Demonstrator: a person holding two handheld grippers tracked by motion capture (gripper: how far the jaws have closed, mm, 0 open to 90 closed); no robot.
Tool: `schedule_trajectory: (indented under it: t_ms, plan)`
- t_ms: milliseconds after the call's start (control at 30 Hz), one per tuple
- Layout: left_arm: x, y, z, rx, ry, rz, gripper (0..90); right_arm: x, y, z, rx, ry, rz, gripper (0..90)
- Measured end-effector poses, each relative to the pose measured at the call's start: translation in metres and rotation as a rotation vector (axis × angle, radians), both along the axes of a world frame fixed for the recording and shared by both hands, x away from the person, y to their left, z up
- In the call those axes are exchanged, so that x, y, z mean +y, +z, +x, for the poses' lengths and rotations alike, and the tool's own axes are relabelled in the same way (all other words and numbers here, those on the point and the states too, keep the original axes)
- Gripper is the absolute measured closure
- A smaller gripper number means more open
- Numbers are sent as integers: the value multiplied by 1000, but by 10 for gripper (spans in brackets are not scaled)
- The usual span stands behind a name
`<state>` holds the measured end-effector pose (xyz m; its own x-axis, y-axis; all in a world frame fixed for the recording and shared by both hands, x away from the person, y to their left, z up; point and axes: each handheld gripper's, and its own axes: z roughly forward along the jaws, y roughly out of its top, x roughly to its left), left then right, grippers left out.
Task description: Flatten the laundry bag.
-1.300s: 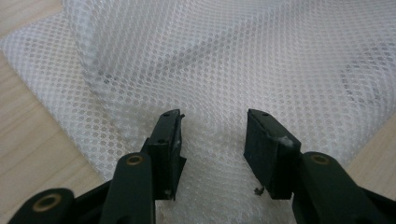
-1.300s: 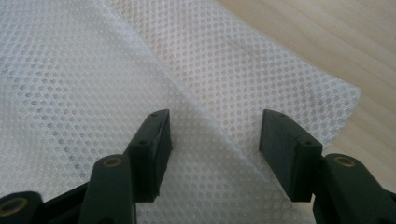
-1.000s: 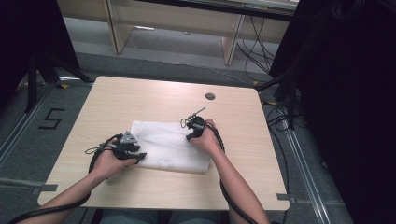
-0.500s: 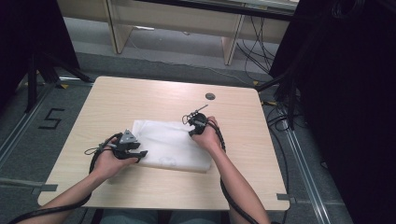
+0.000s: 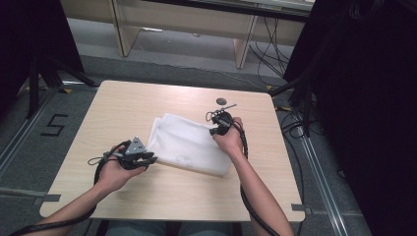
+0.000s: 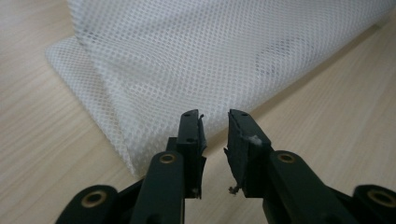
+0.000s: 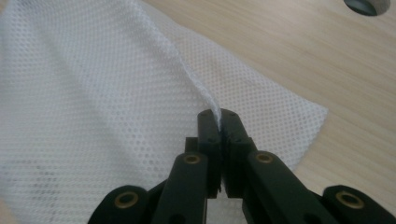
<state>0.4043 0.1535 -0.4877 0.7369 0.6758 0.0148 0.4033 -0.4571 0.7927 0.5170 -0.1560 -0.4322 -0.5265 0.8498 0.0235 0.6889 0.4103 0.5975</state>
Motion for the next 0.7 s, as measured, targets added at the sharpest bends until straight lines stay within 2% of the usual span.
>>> schedule_trajectory:
  t_ms: [33, 67, 100, 133, 200, 267, 300, 333, 367, 400, 433, 467, 500, 533, 567, 600, 633, 667, 700]
  plan:
    - [0, 0, 0, 8, 1, 4, 769, -1, 3, -3, 3, 27, 20, 888]
    - [0, 0, -2, 37, 1, -17, 779, -1, 4, -5, 8, 36, 39, 889]
    - [-1, 0, -2, 40, -11, -9, 796, -1, 6, -8, -15, 44, 29, 889]
    - [-3, 0, -4, 60, -25, -20, 831, 1, 10, -16, -12, 61, 63, 889]
    - [-12, -1, -8, 114, -56, -40, 844, 2, 12, -20, -3, 65, 79, 889]
    - [-23, -2, -12, 124, -106, -7, 865, 3, 16, -27, -15, 87, 74, 889]
    - [-28, -1, -12, 131, -138, 10, 868, 4, 16, -30, -24, 91, 96, 890]
    - [-32, -2, -12, 145, -141, 7, 867, 4, 19, -34, -9, 104, 82, 890]
    - [-35, -2, -11, 154, -147, 21, 864, 4, 18, -35, -23, 116, 78, 889]
    - [-39, -2, -10, 161, -145, 19, 860, 4, 19, -37, -21, 122, 89, 889]
    - [-41, -2, -8, 152, -156, 42, 849, 4, 21, -39, -15, 130, 93, 889]
    - [-43, -2, -8, 162, -147, 42, 834, 5, 22, -42, -13, 142, 98, 890]
    - [-45, -3, -6, 153, -155, 46, 825, 6, 22, -45, -15, 149, 108, 889]
    - [-47, -4, -5, 158, -149, 42, 817, 7, 22, -49, -24, 172, 123, 890]
    - [-48, -4, -4, 165, -150, 45, 815, 7, 24, -51, -19, 191, 116, 890]
    - [-50, -5, -4, 172, -150, 54, 816, 8, 25, -55, -24, 198, 134, 891]
    - [-53, -6, -2, 172, -160, 67, 822, 9, 27, -58, -27, 217, 131, 891]
    - [-56, -7, -1, 168, -160, 71, 839, 12, 31, -63, -13, 223, 145, 892]
    - [-60, -8, -1, 173, -164, 70, 848, 13, 31, -65, -21, 235, 150, 892]
